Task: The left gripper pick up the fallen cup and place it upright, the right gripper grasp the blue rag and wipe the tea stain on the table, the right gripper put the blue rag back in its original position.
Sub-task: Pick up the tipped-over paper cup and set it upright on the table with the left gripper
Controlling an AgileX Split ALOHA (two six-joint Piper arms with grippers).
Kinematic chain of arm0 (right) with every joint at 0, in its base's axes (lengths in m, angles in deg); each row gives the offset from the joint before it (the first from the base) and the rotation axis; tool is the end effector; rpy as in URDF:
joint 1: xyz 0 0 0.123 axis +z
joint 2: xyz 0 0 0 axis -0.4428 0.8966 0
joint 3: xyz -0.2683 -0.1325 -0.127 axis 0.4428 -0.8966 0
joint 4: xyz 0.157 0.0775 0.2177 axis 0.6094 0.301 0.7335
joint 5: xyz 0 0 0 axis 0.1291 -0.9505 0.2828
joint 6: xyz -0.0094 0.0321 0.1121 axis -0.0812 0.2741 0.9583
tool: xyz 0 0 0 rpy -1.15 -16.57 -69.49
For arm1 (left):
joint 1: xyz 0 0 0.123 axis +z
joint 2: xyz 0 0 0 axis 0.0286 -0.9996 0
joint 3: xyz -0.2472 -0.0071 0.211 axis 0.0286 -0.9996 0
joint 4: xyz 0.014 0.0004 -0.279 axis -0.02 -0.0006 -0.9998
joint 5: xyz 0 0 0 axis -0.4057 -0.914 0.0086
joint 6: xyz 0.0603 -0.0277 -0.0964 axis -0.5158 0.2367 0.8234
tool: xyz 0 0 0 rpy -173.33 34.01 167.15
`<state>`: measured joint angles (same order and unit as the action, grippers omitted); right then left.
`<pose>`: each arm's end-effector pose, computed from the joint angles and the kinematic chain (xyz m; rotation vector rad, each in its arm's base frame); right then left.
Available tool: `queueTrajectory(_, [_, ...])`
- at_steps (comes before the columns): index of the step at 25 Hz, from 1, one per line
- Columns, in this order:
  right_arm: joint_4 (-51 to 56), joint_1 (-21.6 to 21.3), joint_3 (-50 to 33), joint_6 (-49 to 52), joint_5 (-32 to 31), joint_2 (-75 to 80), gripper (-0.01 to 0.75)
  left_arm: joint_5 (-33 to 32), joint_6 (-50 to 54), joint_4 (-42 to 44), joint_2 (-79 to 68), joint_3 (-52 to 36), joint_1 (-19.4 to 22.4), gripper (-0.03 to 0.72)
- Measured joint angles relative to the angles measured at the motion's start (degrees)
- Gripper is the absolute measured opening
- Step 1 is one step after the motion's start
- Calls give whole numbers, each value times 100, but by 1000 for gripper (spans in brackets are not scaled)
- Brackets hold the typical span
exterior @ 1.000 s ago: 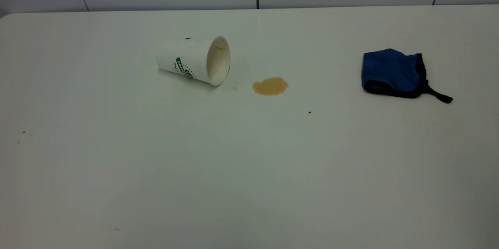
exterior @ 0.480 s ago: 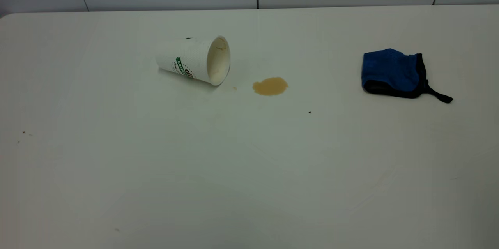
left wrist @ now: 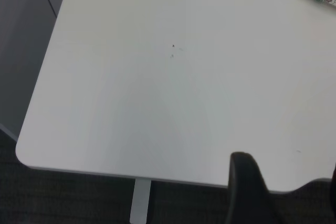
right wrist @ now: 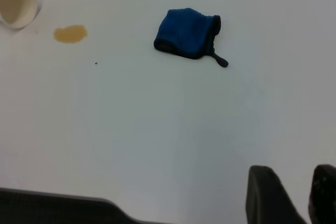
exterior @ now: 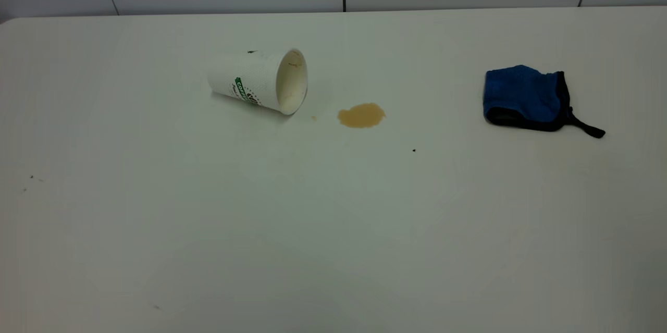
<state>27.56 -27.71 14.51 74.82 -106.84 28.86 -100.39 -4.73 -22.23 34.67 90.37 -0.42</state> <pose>0.0001 0.0055 0.2628 -0.0318 2.1174 0.0178 -0.0029 0.0061 0.2675 -0.1043 2.1060 0.0398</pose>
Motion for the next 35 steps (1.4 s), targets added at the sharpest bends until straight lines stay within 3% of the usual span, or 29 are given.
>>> queueTrajectory(19, [0,0,0,0,0,0,238,45,-376,-13,-269,208,-30,411])
queueTrajectory(26, [0,0,0,0,0,0,238,524,-710,-154,-2364,1097,-67,411])
queueTrajectory(31, [0,0,0,0,0,0,238,1441,-977,-276,-4156,1521,-67,411])
queueTrajectory(35, [0,0,0,0,0,0,238,1784,-1142,-527,-5312,1852,-69,401])
